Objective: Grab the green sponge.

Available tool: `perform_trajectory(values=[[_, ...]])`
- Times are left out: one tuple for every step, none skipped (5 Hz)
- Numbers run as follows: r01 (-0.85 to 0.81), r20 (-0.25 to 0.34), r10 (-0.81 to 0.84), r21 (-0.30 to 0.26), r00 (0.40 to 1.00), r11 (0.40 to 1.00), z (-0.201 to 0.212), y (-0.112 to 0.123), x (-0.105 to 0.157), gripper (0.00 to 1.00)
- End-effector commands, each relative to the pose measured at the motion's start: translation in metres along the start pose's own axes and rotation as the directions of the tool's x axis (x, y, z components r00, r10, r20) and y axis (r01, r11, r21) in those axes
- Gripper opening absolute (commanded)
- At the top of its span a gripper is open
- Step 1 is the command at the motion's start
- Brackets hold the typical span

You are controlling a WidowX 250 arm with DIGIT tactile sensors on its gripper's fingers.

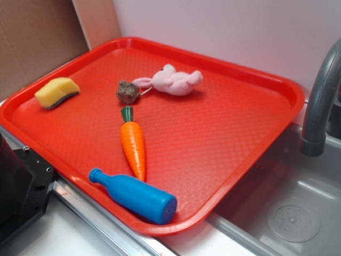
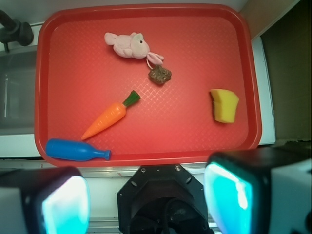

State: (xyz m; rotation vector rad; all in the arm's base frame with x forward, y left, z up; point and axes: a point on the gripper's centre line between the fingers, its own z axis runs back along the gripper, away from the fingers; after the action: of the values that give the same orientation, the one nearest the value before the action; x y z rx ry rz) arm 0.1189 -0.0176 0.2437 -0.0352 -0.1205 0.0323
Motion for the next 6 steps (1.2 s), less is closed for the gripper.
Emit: perform_trajectory(values=[[0.0, 0.0, 0.0, 0.0, 1.0, 1.0, 0.0, 0.0, 0.0, 1.0], [-0.135, -0.128, 0.136, 0.021, 0.982, 0.991, -0.051, 0.051, 0.023, 1.0], [-0.372, -0.035, 0.374, 0.049, 0.927, 0.927, -0.098, 0.098, 0.032, 1.0], [-0.584, 0.136, 0.572, 0.075, 0.809, 0.808, -0.128, 0.125, 0.028, 1.0], [-0.642, 0.168, 0.623, 0.101, 0.764, 0.76, -0.156, 0.141, 0.022, 1.0], [-0.616, 0.114, 0.606, 0.088, 0.787, 0.783, -0.181, 0.146, 0.003, 1.0]])
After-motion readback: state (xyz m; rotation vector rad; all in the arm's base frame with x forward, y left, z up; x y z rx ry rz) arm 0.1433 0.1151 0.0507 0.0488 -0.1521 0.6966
